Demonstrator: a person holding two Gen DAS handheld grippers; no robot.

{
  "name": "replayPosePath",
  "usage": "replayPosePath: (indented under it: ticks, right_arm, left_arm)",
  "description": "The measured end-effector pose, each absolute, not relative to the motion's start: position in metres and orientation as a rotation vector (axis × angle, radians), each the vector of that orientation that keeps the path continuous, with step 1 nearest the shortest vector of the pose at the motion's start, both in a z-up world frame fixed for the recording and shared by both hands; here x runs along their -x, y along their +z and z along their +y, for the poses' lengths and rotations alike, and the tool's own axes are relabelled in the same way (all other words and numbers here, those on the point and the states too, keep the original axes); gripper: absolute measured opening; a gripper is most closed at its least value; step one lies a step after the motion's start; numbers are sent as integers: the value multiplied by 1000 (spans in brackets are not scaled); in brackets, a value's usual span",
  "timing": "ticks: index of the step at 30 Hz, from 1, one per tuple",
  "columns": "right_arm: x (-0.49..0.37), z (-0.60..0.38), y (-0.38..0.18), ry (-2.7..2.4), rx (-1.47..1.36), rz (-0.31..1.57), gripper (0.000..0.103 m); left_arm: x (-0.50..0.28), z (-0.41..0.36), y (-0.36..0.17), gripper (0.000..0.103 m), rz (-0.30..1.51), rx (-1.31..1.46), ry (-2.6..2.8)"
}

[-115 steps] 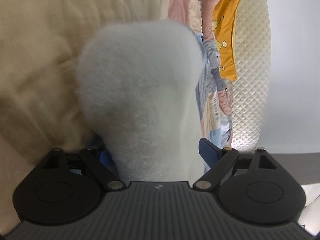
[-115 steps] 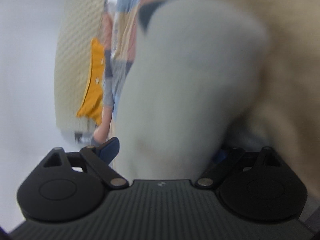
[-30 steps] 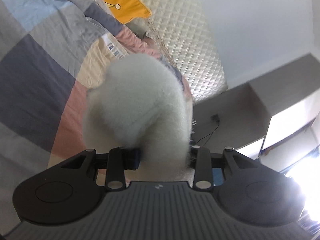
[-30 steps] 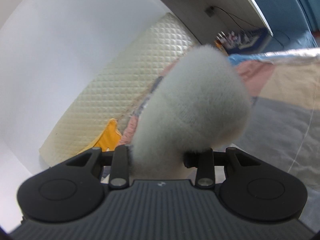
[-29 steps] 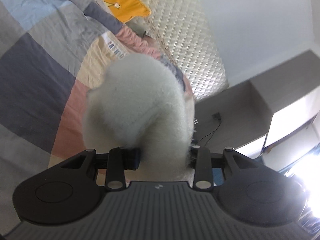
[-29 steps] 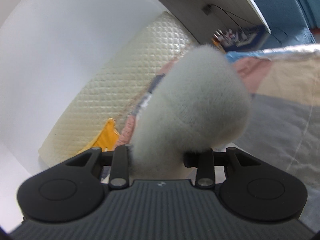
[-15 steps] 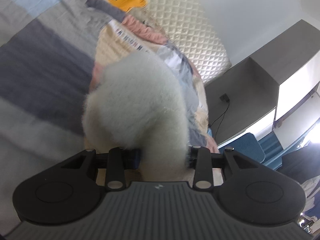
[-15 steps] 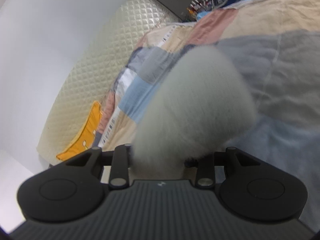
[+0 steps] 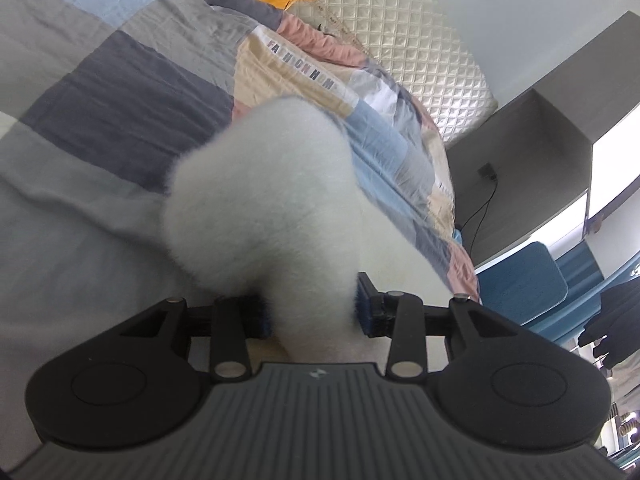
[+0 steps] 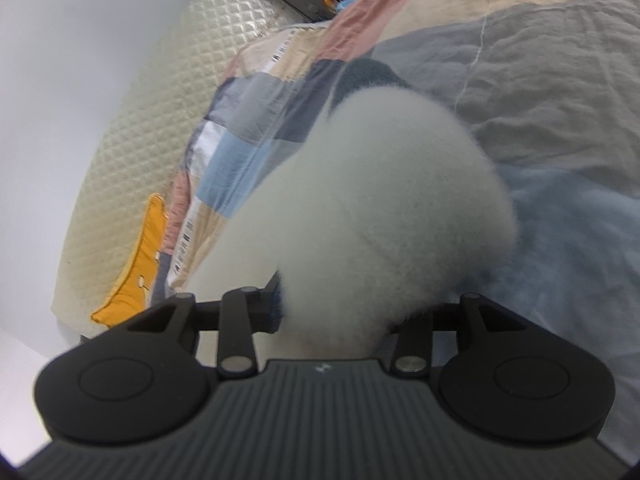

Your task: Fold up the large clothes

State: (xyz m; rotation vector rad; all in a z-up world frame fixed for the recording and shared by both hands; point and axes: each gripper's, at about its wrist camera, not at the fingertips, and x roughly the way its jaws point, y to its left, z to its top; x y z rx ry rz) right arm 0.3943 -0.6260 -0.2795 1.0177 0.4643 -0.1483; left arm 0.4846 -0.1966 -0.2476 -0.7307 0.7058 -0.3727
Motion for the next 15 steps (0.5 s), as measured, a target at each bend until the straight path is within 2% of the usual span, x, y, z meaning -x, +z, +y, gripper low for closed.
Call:
replayPosePath:
  ticks: [7, 11, 15]
  right_arm:
    - [-361, -619, -257, -183, -926, 525, 49]
    - [-344, -623, -227, -187, -875, 518, 49]
    - [-328, -621, -178, -175, -779, 430, 49]
  left_arm:
    - [-450, -184, -226, 47, 727, 628, -293]
    - [-437, -177, -190, 47, 712, 534, -278]
    - [-418, -175, -138, 47, 666, 444, -310]
